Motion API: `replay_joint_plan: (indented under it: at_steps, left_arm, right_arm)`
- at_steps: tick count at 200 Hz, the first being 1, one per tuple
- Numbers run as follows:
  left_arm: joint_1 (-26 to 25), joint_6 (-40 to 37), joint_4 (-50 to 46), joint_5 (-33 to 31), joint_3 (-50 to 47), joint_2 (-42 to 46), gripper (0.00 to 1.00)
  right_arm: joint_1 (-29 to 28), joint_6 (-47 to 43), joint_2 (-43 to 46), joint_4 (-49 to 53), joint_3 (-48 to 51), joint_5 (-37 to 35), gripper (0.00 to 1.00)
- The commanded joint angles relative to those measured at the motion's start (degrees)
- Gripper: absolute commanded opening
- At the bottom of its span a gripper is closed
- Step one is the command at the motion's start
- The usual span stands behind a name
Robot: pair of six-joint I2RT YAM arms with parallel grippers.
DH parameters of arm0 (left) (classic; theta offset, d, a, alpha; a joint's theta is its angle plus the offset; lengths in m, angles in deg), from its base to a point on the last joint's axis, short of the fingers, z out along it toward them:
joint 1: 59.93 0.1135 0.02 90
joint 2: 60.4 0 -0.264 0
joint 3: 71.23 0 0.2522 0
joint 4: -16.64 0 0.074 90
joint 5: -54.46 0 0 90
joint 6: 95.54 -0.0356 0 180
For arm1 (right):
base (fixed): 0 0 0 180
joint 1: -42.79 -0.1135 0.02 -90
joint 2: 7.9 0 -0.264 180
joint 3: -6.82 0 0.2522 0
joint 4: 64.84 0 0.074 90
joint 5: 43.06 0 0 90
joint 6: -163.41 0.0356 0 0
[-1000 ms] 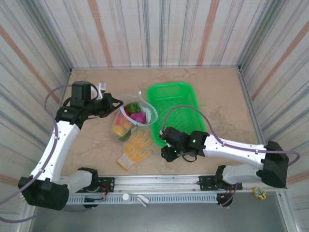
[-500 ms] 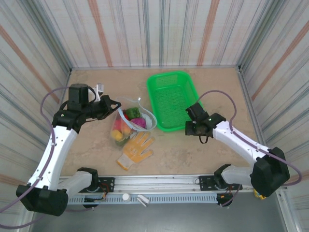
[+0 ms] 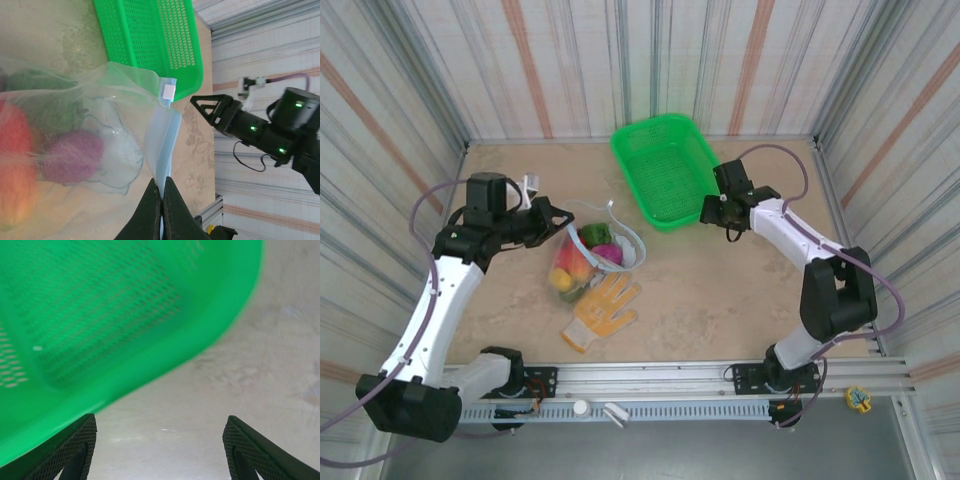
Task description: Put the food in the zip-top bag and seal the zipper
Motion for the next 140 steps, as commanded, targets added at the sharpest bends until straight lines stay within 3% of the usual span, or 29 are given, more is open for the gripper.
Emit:
replay_joint_plan:
  at_steps: [1, 33, 54, 108, 129, 140]
  left_arm:
    - [-0.8, 0.0, 1.0, 2.3, -0.9, -0.4, 0.00]
    - [-1.4, -0.5, 1.3, 2.0, -0.9, -0.9, 0.00]
    - [-1.4, -1.2, 0.8, 1.5, -0.2, -0.9, 0.00]
    - [-1.4, -1.1, 0.2, 0.8, 0.4, -0.1, 0.00]
    - [-1.4, -1.1, 0.2, 0.6, 0.5, 0.1, 0.00]
    - [-1.4, -1.3, 0.0, 0.3, 0.7, 0.2, 0.00]
  right_arm:
    - [-7.3, -9.2, 7.7, -4.4, -0.4, 5.1, 0.70]
    - [-15.4, -16.0, 7.6, -6.7, -3.0, 22.2, 0.64]
    - [-19.4, -17.6, 4.5, -8.7, -5.4, 21.3, 0.63]
    - [-21.7, -17.5, -7.2, -7.6, -16.5, 20.7, 0.55]
    - [-21.9, -17.8, -10.8, -5.9, -20.0, 19.5, 0.43]
    - [-22.0, -18.1, -12.4, -5.2, -21.7, 19.9, 0.25]
